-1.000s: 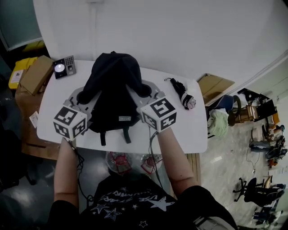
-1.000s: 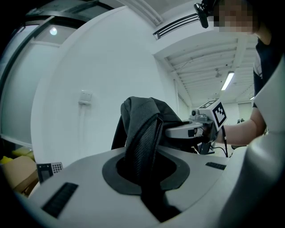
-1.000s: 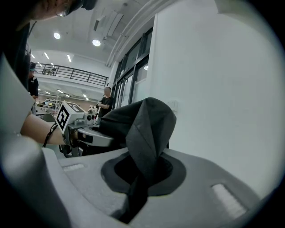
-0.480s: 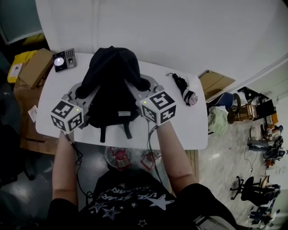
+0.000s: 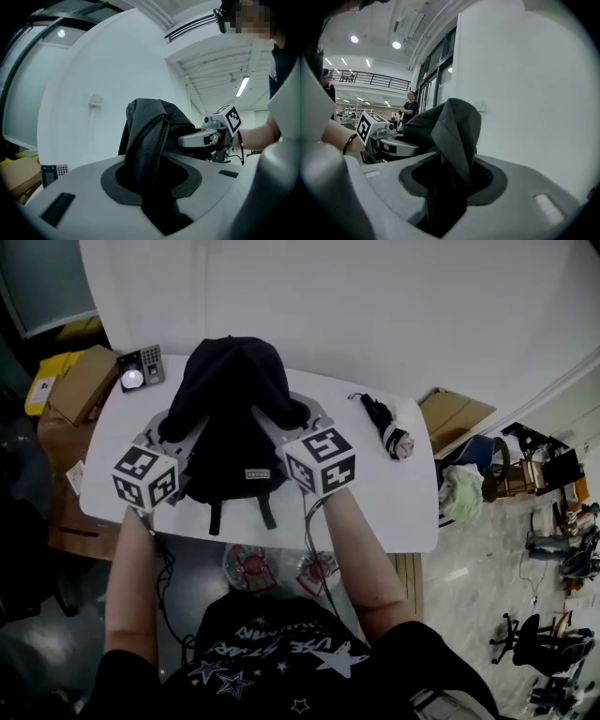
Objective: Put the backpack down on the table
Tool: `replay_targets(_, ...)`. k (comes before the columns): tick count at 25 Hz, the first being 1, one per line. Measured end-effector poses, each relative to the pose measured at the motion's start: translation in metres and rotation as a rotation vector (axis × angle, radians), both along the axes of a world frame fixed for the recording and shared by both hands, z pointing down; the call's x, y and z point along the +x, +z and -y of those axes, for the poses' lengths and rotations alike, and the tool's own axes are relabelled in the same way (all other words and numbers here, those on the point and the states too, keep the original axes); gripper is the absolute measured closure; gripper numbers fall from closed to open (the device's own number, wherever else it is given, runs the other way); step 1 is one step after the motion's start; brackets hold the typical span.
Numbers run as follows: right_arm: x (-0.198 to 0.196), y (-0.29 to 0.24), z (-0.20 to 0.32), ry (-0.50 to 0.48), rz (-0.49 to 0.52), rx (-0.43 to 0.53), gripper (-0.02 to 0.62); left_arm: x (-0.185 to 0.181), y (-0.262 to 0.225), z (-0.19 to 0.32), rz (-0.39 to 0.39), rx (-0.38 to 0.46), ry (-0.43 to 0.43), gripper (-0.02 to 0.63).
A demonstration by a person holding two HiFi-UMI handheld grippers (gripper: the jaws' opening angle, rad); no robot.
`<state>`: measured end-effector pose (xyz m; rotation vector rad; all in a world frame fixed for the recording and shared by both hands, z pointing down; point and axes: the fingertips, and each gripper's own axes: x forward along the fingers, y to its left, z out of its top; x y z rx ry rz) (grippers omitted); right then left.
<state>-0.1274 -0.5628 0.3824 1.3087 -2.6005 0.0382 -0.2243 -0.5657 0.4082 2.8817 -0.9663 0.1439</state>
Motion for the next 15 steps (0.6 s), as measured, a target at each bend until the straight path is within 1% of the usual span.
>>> replay_targets(2,0.002,0.001,-0.002,-0.003,0.021,-0.017,0.388,0.000,0.000,0.000,0.006,0.002,-0.023,0.511)
replay_targets(3,0.003,0.002,-0.004,-0.007,0.029,-0.024,0.372,0.000,0.001,-0.001,0.003,-0.003,-0.033,0.500)
replay_targets(6,0.006,0.003,-0.008,-0.022,0.027,-0.035,0.352,-0.003,0.001,0.000,0.008,-0.023,-0.074,0.457)
replay_targets(8,0.008,0.004,-0.009,-0.021,0.018,-0.032,0.312,-0.007,0.002,0.002,0.019,-0.034,-0.114,0.398)
replay_targets(10,0.011,0.002,-0.009,-0.007,0.028,-0.020,0.274,-0.012,0.004,0.003,0.019,-0.040,-0.161,0.325)
replay_targets(11,0.013,0.001,-0.009,-0.001,0.037,-0.015,0.261,-0.016,0.005,0.003,0.016,-0.041,-0.186,0.277)
replay_targets(12,0.013,0.001,-0.009,0.003,0.043,-0.011,0.252,-0.020,0.005,0.002,0.012,-0.041,-0.212,0.251)
replay_targets(15,0.013,0.000,-0.010,0.001,0.039,-0.005,0.235,-0.036,0.002,0.000,-0.011,-0.034,-0.287,0.210)
